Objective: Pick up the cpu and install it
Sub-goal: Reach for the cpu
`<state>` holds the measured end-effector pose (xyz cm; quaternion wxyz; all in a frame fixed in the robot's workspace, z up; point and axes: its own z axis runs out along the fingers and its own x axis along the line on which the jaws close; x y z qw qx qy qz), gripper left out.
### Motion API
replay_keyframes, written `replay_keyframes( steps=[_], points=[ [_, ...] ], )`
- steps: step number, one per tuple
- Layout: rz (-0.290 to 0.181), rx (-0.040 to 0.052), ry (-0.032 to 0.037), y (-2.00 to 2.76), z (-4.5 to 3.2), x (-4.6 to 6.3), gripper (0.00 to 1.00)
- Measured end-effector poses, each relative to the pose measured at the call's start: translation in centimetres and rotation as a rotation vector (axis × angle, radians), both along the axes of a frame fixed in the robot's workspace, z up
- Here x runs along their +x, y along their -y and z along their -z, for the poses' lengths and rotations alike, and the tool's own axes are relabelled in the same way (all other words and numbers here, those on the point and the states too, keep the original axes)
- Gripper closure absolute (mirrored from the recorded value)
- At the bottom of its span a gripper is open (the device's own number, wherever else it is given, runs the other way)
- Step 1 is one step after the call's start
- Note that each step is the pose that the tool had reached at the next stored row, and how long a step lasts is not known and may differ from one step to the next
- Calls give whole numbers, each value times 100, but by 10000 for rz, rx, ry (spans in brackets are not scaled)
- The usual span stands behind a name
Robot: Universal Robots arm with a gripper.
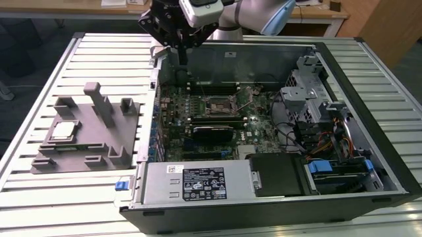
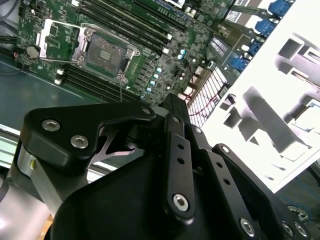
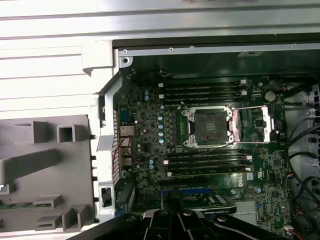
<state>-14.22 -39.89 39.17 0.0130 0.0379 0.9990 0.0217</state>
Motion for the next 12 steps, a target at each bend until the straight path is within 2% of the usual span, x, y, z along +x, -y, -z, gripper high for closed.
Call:
replay_keyframes(
  steps=[12],
  points=[
    [0,0,-2,0,7,-36,89]
  ],
)
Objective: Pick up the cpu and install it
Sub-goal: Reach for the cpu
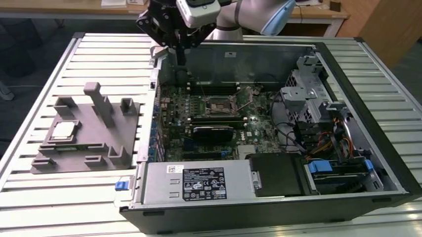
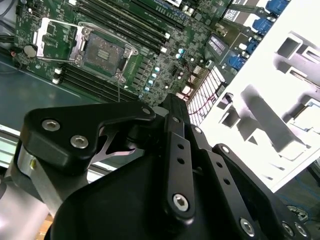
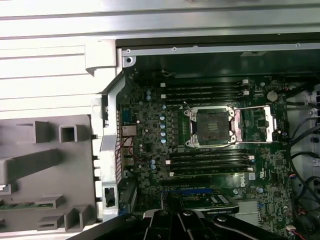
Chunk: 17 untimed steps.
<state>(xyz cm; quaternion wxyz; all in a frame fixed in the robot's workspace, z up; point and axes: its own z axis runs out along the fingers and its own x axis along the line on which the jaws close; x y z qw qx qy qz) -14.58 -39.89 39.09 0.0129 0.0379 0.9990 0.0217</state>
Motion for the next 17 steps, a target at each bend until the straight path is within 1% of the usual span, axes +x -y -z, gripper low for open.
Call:
replay_keyframes(
  steps=[17],
  points=[
    [0,0,-2,0,10,-49,89]
  ],
)
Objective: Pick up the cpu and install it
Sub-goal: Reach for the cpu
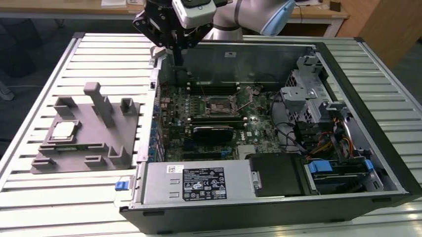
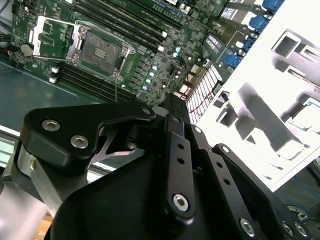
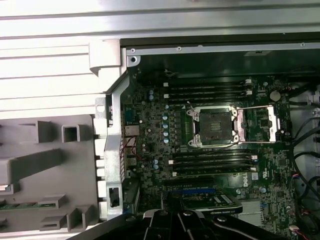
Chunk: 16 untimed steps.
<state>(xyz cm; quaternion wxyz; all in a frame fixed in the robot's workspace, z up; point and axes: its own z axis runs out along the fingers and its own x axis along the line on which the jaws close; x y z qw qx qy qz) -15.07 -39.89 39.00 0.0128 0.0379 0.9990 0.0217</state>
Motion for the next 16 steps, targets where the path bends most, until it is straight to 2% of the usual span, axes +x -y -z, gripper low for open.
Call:
replay_keyframes(
  steps=[16],
  points=[
    [-1,0,-1,0,10,-129,89]
  ],
)
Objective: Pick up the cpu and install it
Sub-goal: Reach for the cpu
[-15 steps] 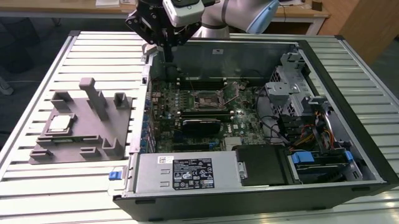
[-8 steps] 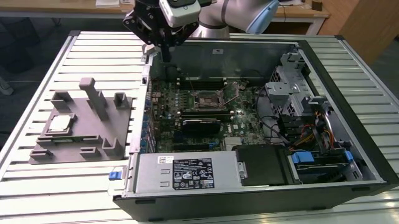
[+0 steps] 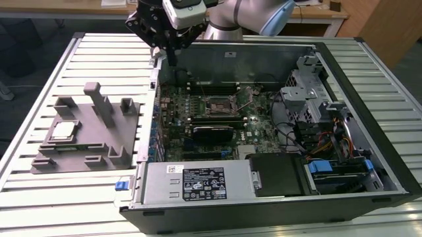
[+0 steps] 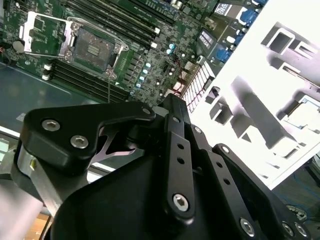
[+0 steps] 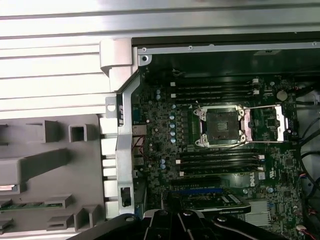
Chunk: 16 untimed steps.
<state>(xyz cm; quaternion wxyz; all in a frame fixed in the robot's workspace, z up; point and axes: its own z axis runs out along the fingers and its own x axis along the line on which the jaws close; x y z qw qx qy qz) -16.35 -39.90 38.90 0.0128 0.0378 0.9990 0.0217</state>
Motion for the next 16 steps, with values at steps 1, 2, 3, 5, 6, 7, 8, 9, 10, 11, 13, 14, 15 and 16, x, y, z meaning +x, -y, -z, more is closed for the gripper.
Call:
replay_keyframes(
  steps=[1,2,3,5,6,7,8,9,10,11,13,14,15,16],
  points=[
    [0,0,0,0,1,-17,89],
    [1,0,0,0,1,-36,89],
    [1,0,0,0,2,-55,89],
    [1,0,0,0,2,-94,89],
    [1,0,0,0,3,-114,89],
    [0,0,0,0,3,-133,89],
    [0,-1,-1,0,3,-152,89],
    [0,-1,0,0,4,-171,89],
    [1,0,0,0,5,-187,89],
    [1,0,0,0,5,-202,89],
    [1,0,0,0,7,-231,89],
    [1,0,0,0,7,-247,89],
    [1,0,0,0,8,-265,89],
    [1,0,0,0,8,-281,89]
  ],
)
